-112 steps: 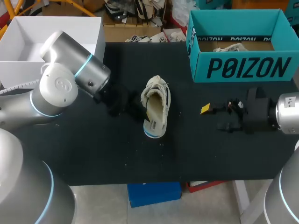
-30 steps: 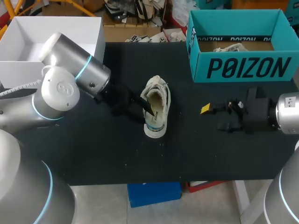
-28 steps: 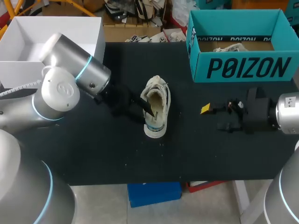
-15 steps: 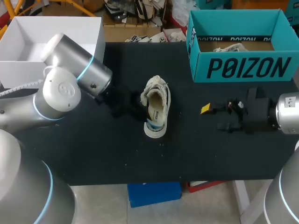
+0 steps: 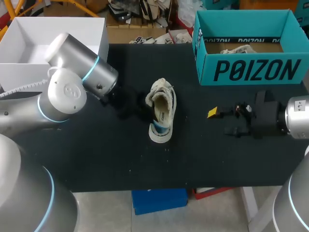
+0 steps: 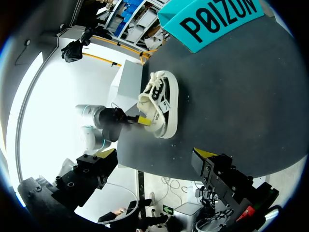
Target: Take the shoe out of the shoebox, open the shoe tongue, remove and reinsert the insole, then place the shoe into the shoebox
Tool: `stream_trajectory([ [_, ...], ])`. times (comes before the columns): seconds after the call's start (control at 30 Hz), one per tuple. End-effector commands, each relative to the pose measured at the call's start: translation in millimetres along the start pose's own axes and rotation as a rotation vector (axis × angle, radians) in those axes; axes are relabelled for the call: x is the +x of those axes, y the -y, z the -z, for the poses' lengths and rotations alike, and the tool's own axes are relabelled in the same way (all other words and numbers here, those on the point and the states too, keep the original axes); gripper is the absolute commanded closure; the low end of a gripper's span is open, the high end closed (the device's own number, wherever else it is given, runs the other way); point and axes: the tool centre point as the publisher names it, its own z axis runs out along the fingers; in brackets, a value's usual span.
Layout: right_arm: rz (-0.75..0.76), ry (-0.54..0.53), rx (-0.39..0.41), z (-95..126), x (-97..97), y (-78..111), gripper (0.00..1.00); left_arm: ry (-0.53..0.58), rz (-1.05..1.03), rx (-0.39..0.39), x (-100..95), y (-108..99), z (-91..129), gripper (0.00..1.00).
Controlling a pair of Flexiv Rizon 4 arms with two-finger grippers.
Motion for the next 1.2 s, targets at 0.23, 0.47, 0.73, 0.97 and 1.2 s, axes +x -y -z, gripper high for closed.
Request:
stream_trajectory([
  [0.23,-0.001,0.002,-0.001,-1,0.7,0.4,0.00,-0.006,0.009,-0.018,-6.3,-15,-5,1.00],
  [0.47,-0.001,0.002,-0.001,-1,0.7,0.4,0.00,-0.016,0.016,-0.035,-7.8,-22,-6,1.00],
  [0.73,-0.001,0.002,-0.001,-1,0.7,0.4,0.00,-0.040,0.011,-0.022,-9.3,-16,-14,1.00],
  [0.97,-0.001,0.002,-0.001,-1,0.7,0.4,0.00,-0.095,0.008,0.002,-3.3,-12,-20,0.24],
  [1.2,-0.001,0.002,-0.001,-1,0.7,0.4,0.00,-0.079,0.006,0.018,-10.1,-9,-7,0.31],
])
